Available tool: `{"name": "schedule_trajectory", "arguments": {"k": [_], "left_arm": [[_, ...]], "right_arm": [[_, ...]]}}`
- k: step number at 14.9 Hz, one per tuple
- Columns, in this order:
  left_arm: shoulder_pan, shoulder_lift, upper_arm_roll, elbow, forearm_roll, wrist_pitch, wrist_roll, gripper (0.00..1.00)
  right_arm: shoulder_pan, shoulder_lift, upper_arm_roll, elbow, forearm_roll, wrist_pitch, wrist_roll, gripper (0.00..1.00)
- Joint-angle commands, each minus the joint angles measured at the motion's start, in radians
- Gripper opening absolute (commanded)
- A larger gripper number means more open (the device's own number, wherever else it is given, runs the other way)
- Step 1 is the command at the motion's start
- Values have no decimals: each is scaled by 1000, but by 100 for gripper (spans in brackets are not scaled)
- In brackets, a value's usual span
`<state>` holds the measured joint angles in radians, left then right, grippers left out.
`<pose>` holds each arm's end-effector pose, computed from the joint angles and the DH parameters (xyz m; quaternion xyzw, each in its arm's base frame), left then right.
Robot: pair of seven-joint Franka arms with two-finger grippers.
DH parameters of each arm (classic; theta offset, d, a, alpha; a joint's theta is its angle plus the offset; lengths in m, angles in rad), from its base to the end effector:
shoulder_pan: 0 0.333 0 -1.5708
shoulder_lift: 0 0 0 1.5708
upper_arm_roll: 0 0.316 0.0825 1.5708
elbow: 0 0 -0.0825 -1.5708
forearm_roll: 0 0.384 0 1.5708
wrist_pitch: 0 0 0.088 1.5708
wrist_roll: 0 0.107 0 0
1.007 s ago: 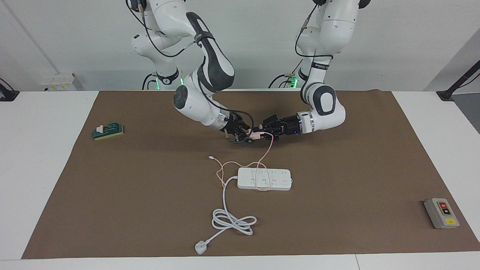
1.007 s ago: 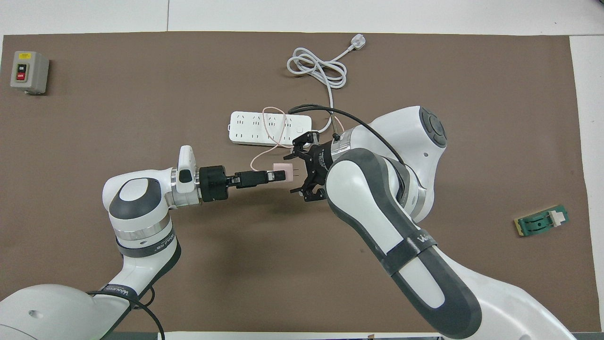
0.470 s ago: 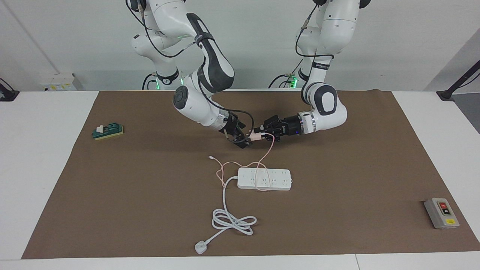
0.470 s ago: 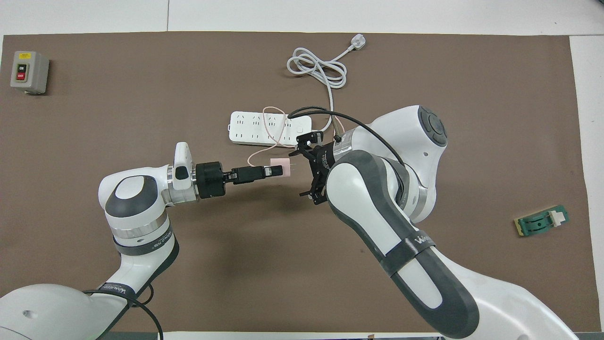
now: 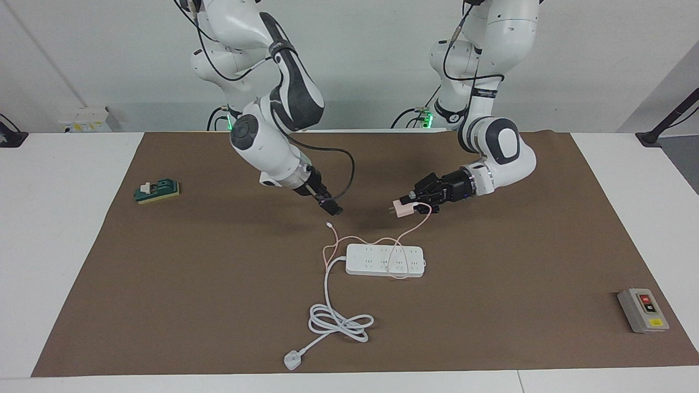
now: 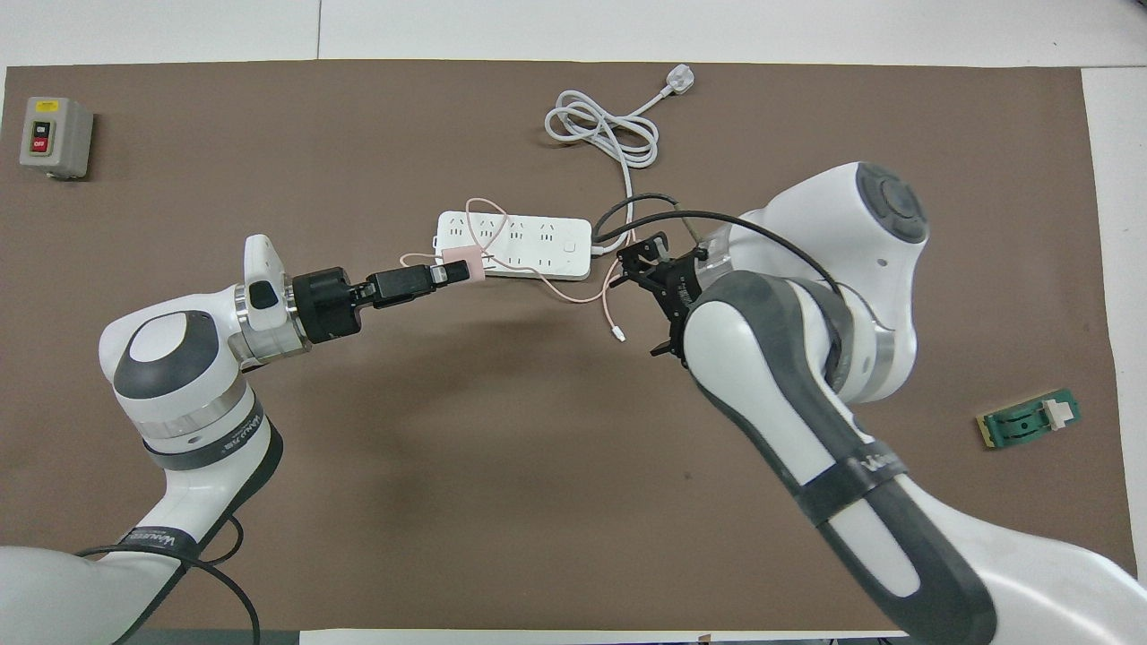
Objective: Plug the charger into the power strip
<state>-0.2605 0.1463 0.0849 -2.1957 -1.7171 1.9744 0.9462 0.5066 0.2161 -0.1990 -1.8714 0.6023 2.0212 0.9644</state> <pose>0.5354 -0.1598 0.3456 0.7708 0.0115 0.1269 0.6242 0.5680 0.2210 0.4033 -0.8651 0.4382 0.1660 0.1789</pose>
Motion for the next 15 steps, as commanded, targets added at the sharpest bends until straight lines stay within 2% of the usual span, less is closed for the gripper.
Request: {"name": "schedule_trajectory", "arguments": {"k": [1, 3, 4, 6, 8, 9, 11, 12, 15], "left_arm": [[43, -43, -7, 74, 133, 27, -151, 0], [76, -54, -7, 154, 250, 18, -301, 0], [81, -54, -7, 187, 290, 15, -369, 0], [81, -66, -7, 238, 356, 15, -493, 0], [81, -74, -7, 299, 439, 17, -633, 0], [81, -74, -7, 335, 494, 15, -705, 0], [81, -74, -7, 411, 627, -3, -849, 0], [81, -73, -8, 476, 731, -40, -942, 0], [83, -54, -8, 657, 1032, -205, -1163, 0]], "right_arm": [[-130, -81, 6, -18, -47, -103, -232, 100], [-192, -110, 4, -18, -64, -134, -347, 100], [-207, -113, 4, -18, -112, -140, -380, 100], [-211, -121, 6, -11, -324, -142, -467, 100], [-214, -142, 4, -9, -425, -156, -618, 100], [-227, -142, 4, -2, -433, -162, -685, 100], [-322, -139, 26, 26, -435, -170, -752, 100], [-357, -130, 44, 56, -435, -183, -804, 100], [-367, -77, 21, 147, -446, -217, -961, 100]]}}
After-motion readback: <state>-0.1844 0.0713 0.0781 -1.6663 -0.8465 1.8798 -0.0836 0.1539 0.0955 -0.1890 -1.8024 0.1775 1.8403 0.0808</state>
